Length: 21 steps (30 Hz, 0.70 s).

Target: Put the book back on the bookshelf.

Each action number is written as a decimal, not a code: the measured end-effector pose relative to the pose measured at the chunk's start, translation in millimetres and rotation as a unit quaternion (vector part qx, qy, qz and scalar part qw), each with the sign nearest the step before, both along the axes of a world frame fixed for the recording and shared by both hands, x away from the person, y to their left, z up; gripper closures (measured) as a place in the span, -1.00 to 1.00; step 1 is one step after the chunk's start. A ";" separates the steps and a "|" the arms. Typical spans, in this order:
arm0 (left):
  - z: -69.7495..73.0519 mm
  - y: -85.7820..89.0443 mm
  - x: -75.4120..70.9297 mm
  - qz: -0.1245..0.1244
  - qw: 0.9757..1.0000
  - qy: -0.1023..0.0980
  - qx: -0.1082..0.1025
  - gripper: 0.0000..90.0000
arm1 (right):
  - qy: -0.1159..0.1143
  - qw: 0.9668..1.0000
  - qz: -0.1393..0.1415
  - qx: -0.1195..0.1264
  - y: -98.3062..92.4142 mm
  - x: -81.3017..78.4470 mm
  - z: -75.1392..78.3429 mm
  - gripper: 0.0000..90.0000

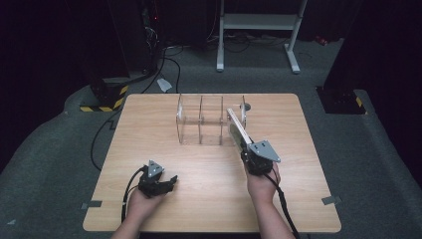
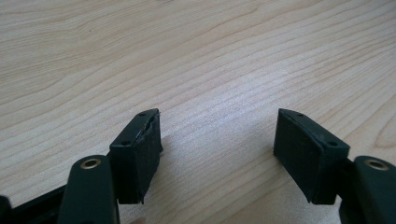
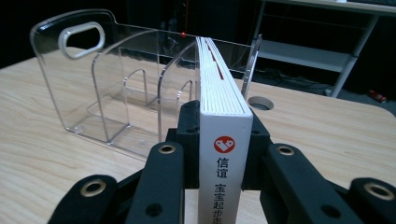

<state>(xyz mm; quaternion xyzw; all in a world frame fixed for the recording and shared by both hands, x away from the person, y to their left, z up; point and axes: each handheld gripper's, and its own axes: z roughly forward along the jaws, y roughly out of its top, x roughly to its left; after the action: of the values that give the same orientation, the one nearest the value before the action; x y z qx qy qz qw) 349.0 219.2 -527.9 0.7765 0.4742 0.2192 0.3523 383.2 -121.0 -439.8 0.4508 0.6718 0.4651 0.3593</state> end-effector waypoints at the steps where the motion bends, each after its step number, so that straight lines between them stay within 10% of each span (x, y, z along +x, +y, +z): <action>1: 0.0 0.0 0.0 0.000 1.000 0.000 0.000 -0.29 | 0.000 1.000 -0.003 -0.002 1.1 2.5 -0.4 0.67; 21: 0.1 0.2 -0.4 0.000 1.000 0.000 0.000 -0.27 | -0.001 0.999 -0.032 0.002 15.0 47.9 0.5 0.67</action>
<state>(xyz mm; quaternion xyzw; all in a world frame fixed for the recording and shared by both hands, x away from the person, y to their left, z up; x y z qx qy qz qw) 348.6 219.4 -527.8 0.7767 0.4738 0.2195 0.3523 431.1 -106.1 -439.3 0.4721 0.6559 0.4551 0.3739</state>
